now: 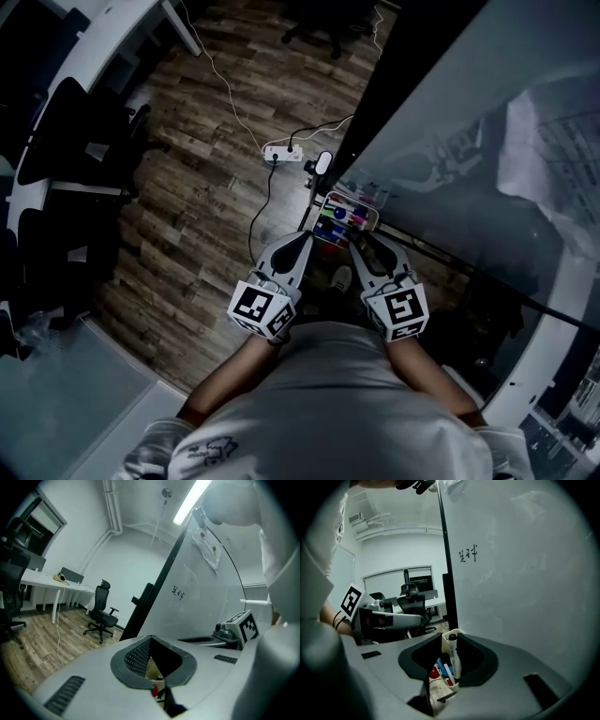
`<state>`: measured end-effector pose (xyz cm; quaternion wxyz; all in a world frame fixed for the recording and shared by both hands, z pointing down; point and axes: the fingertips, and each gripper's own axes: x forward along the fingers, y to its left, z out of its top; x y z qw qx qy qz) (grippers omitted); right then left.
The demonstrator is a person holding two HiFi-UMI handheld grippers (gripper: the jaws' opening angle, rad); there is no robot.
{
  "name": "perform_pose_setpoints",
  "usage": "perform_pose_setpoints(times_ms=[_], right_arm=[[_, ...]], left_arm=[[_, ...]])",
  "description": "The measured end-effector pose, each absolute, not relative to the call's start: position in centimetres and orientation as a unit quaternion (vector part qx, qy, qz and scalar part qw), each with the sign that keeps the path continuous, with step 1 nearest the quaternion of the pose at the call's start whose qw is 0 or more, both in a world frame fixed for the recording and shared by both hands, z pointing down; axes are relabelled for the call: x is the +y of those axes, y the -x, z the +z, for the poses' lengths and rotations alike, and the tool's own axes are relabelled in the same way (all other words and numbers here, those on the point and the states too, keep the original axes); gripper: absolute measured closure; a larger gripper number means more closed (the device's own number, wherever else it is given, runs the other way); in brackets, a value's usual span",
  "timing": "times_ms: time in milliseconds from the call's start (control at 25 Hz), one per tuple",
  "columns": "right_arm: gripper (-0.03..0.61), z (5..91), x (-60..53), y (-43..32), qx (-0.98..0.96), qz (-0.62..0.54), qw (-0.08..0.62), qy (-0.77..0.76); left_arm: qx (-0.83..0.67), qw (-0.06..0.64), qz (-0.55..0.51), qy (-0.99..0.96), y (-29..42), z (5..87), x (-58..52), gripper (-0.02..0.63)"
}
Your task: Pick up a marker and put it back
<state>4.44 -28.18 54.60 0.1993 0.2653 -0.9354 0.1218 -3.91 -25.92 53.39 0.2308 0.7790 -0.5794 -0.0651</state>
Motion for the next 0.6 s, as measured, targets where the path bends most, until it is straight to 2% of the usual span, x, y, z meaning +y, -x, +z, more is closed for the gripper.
perform_pose_setpoints(times_ms=[600], right_arm=[[0.48, 53.2, -26.8, -1.5, -0.93, 0.139, 0.173, -0.293]], left_arm=[[-0.559, 0.21, -0.053, -0.801, 6.9, 51.3, -24.3, 0.609]])
